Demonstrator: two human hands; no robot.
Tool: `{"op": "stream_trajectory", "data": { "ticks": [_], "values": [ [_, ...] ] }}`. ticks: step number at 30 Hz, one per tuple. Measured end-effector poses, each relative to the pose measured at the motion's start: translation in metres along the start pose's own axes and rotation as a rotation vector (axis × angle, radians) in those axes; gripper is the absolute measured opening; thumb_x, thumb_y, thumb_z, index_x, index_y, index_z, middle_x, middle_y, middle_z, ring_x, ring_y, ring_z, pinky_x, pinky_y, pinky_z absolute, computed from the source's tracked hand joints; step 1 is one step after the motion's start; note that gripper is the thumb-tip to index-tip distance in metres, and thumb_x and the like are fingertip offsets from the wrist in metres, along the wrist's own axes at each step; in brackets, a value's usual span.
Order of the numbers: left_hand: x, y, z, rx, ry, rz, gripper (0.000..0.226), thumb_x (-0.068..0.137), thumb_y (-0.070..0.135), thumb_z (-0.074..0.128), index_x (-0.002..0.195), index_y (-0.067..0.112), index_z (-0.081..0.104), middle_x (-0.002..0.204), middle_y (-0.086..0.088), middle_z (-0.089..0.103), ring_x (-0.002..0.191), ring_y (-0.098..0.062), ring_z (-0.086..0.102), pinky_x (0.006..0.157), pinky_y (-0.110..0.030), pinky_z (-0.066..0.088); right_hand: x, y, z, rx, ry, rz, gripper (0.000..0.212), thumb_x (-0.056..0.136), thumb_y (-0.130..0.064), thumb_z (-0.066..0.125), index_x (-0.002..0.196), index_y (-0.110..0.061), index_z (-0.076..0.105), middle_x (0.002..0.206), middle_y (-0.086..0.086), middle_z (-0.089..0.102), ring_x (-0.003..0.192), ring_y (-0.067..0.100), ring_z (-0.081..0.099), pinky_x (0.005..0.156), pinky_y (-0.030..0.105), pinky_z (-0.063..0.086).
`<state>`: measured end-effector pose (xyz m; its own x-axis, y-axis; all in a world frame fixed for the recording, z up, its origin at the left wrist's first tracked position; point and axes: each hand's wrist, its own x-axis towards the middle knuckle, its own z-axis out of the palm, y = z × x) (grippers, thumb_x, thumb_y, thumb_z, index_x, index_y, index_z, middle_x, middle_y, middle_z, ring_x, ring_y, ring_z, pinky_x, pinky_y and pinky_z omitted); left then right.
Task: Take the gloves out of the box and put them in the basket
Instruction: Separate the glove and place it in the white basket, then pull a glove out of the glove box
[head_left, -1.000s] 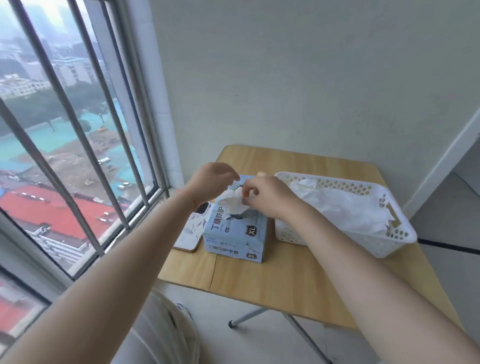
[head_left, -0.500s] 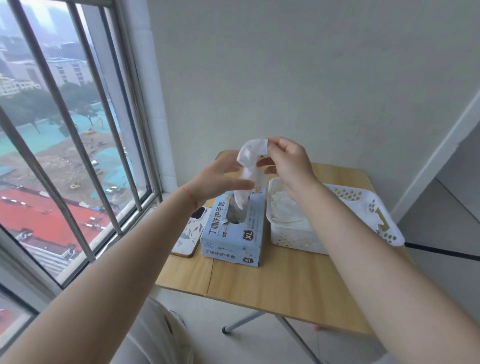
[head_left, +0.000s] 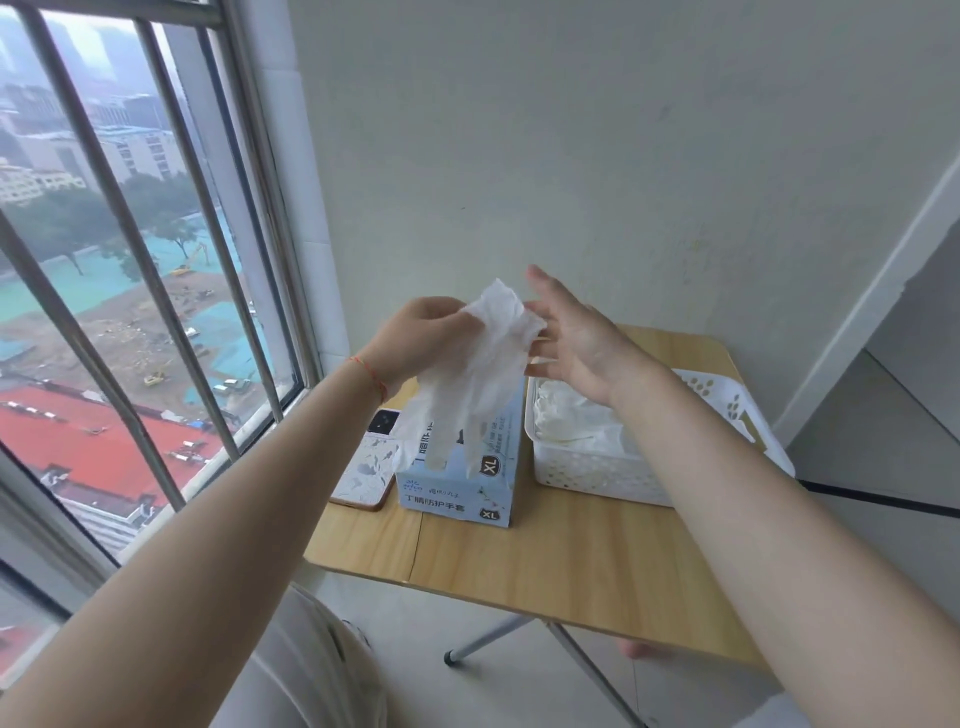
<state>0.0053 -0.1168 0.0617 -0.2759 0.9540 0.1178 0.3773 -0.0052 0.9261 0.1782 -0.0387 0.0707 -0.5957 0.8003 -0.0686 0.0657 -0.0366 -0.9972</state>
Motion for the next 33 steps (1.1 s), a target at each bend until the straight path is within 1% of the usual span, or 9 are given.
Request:
{"op": "stream_trajectory", "data": {
  "ticks": [3,8,12,15,17,20,25,30,33],
  "values": [
    [-0.004,-0.004,0.003,-0.005,-0.033,-0.01,0.024,0.092,0.016,0.057,0.068,0.017,0.064,0.056,0.009,0.049,0.049,-0.005,0.045,0.045,-0.015,0.035,-0.001,0.008,0.0,-0.009,-0.083,0.056,0.058,0.079,-0.041,0.074,0.12,-0.001,0.064,0.113,0.018,0.068,0.097,0.028,0.066,0.095,0.044,0.051],
    [-0.006,-0.012,-0.001,0.003,-0.018,-0.01,0.018,0.093,0.023,0.063,0.084,0.009,0.071,0.068,0.004,0.058,0.058,-0.006,0.053,0.055,-0.017,0.045,-0.001,0.02,-0.009,-0.038,-0.179,0.182,0.045,0.084,-0.026,0.074,0.12,-0.001,0.063,0.111,0.016,0.067,0.1,0.027,0.063,0.099,0.043,0.047],
    [-0.007,-0.019,-0.004,0.071,-0.055,-0.022,0.025,0.084,0.031,0.076,0.094,0.009,0.072,0.082,-0.001,0.067,0.071,-0.011,0.062,0.069,-0.027,0.054,0.003,0.021,-0.013,0.089,-0.022,0.08,0.018,0.09,-0.021,0.067,0.101,-0.007,0.065,0.09,0.01,0.068,0.081,0.021,0.064,0.074,0.032,0.054],
    [-0.006,-0.028,-0.008,0.136,-0.081,-0.076,0.019,0.082,0.03,0.079,0.083,0.014,0.07,0.077,-0.001,0.066,0.069,-0.016,0.062,0.07,-0.031,0.052,0.009,0.021,-0.017,0.089,0.134,-0.006,0.015,0.088,-0.023,0.07,0.086,-0.008,0.066,0.083,0.01,0.067,0.075,0.022,0.06,0.075,0.035,0.05],
    [-0.004,-0.036,-0.009,0.134,-0.079,-0.11,0.022,0.079,0.034,0.081,0.076,0.016,0.069,0.074,-0.001,0.065,0.069,-0.019,0.06,0.071,-0.034,0.052,0.012,0.021,-0.019,0.007,0.277,-0.057,0.016,0.087,-0.026,0.072,0.086,-0.01,0.067,0.085,0.01,0.066,0.078,0.021,0.058,0.077,0.036,0.046],
    [-0.002,-0.044,-0.012,0.248,-0.103,-0.165,0.027,0.081,0.037,0.079,0.084,0.011,0.072,0.083,-0.009,0.071,0.073,-0.024,0.064,0.08,-0.041,0.057,0.013,0.02,-0.018,-0.249,0.443,-0.177,0.02,0.094,-0.025,0.062,0.099,-0.007,0.067,0.086,0.001,0.062,0.076,0.013,0.055,0.072,0.026,0.043],
    [0.001,-0.044,-0.016,0.382,-0.241,-0.209,0.026,0.087,0.026,0.074,0.103,0.006,0.071,0.097,-0.012,0.074,0.082,-0.021,0.07,0.082,-0.034,0.06,0.014,0.018,-0.005,-0.498,0.477,-0.261,0.022,0.098,-0.017,0.043,0.099,-0.003,0.06,0.083,-0.004,0.054,0.08,0.015,0.049,0.061,0.022,0.037],
    [0.002,-0.042,-0.015,0.177,-0.224,-0.248,0.019,0.089,0.019,0.072,0.103,0.006,0.07,0.096,-0.011,0.075,0.082,-0.02,0.073,0.081,-0.034,0.06,0.017,0.012,-0.002,-0.492,0.573,-0.242,0.019,0.1,-0.018,0.032,0.095,-0.009,0.048,0.078,-0.007,0.046,0.073,0.015,0.044,0.057,0.028,0.033],
    [0.003,-0.046,-0.013,-0.113,-0.204,-0.318,0.047,0.083,0.026,0.077,0.113,-0.008,0.064,0.108,-0.02,0.07,0.094,-0.028,0.069,0.094,-0.044,0.055,0.016,0.015,-0.017,-0.574,0.59,-0.159,0.02,0.1,-0.018,0.031,0.088,-0.01,0.045,0.076,-0.003,0.044,0.063,0.012,0.041,0.051,0.028,0.031]
  ]
}}
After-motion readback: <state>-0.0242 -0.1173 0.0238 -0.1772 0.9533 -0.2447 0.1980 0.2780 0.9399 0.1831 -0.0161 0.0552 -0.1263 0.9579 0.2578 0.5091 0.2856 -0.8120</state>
